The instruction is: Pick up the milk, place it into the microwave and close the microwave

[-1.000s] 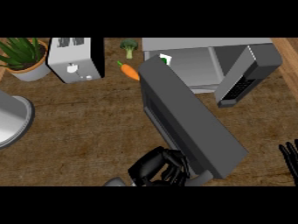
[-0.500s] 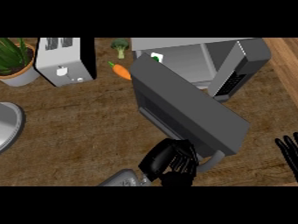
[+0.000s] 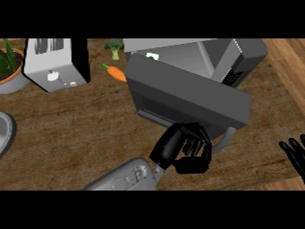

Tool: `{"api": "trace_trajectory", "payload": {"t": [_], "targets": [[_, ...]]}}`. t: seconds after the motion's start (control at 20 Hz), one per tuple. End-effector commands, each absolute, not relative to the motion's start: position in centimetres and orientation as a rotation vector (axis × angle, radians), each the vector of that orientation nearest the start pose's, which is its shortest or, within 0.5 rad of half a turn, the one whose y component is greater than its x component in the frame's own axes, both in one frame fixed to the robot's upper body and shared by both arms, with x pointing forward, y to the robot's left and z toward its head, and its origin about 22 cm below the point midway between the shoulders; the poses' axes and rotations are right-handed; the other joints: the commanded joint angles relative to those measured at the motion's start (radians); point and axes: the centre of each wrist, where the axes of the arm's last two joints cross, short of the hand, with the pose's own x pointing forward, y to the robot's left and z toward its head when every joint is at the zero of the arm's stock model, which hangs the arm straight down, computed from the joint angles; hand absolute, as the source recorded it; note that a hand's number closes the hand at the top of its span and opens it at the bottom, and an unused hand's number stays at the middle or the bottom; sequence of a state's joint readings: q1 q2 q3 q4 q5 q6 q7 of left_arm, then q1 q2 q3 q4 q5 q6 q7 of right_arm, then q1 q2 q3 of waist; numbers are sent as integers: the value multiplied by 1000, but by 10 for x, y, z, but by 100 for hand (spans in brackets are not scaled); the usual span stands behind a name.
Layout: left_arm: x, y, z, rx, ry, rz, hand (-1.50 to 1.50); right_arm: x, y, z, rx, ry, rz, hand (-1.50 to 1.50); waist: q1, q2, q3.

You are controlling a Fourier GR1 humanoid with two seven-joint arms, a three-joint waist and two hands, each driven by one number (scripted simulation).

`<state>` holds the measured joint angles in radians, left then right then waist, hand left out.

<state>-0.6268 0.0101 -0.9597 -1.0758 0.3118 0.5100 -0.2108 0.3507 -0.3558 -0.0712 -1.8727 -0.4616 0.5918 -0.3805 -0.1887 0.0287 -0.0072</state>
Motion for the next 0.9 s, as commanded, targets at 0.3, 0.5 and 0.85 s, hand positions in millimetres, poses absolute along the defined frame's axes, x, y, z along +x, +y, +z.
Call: {"api": "trace_trajectory", "payload": {"t": [0.3,0.5,0.85], "targets": [[307,-4,27,-180,-1796,-513,150,155,-317,58,565,-1914,237,-150,-35,18,2],[324,-4,37,-183,-1784,-469,150,156,-324,68,541,-1910,249,-150,-48,25,2],[344,0,48,-180,-1777,-373,150,160,-328,84,520,-1932,261,-150,-66,34,2]]}}
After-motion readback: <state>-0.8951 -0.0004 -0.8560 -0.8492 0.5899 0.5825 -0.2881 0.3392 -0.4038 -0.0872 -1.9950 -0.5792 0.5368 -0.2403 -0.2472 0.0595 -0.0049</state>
